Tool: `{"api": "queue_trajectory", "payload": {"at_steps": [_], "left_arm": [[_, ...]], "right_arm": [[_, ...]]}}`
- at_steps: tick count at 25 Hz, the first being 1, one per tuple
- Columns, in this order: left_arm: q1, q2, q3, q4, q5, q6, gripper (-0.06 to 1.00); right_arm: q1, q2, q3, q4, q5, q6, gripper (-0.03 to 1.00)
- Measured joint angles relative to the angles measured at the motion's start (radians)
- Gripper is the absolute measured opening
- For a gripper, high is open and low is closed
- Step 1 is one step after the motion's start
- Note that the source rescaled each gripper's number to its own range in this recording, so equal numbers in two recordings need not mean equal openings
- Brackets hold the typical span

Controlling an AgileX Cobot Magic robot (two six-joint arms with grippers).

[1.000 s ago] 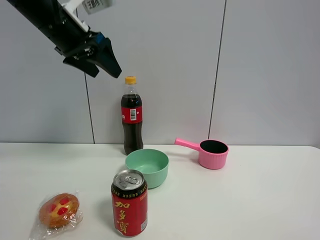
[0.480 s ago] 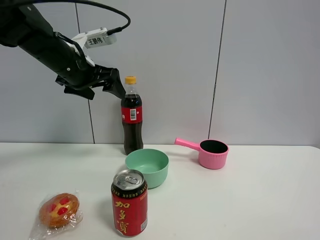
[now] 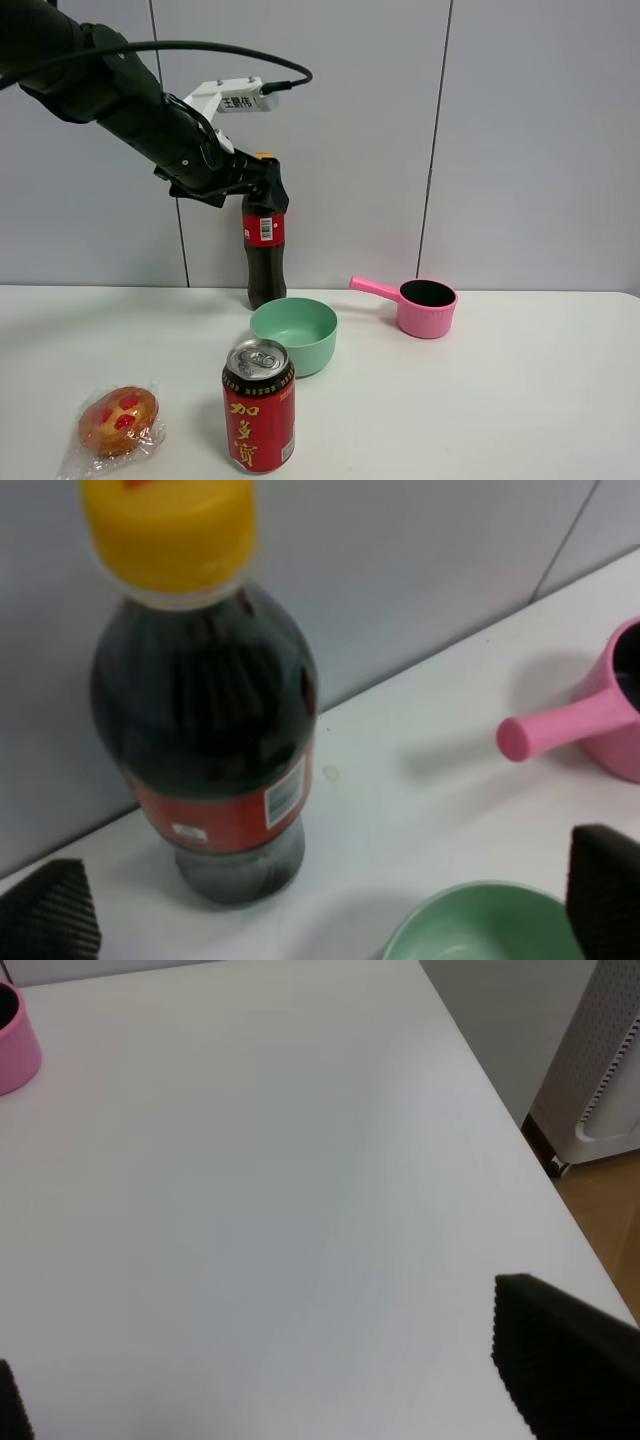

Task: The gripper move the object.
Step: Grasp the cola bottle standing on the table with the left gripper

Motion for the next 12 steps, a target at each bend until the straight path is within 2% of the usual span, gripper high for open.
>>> {"api": "queue_trajectory", "payload": {"at_steps": [5,8,9,12], "left_arm": [[0.000,0.040,0.000,0.044,-0.113,-0.074,1.00],[0.000,0.052,0.000,0.091,-0.137,-0.158,1.00],[0.000,0.052,0.000,0.091,-0.137,-0.158,1.00],[0.000,0.063,0.000,0.142,-0.165,-0.268,1.00]], "right_arm": [[0.000,0.000,0.000,0.000,0.000,0.000,1.00],[0.000,0.000,0.000,0.000,0.000,0.000,1.00],[0.000,0.000,0.000,0.000,0.000,0.000,1.00],[0.000,0.000,0.000,0.000,0.000,0.000,1.00]]}}
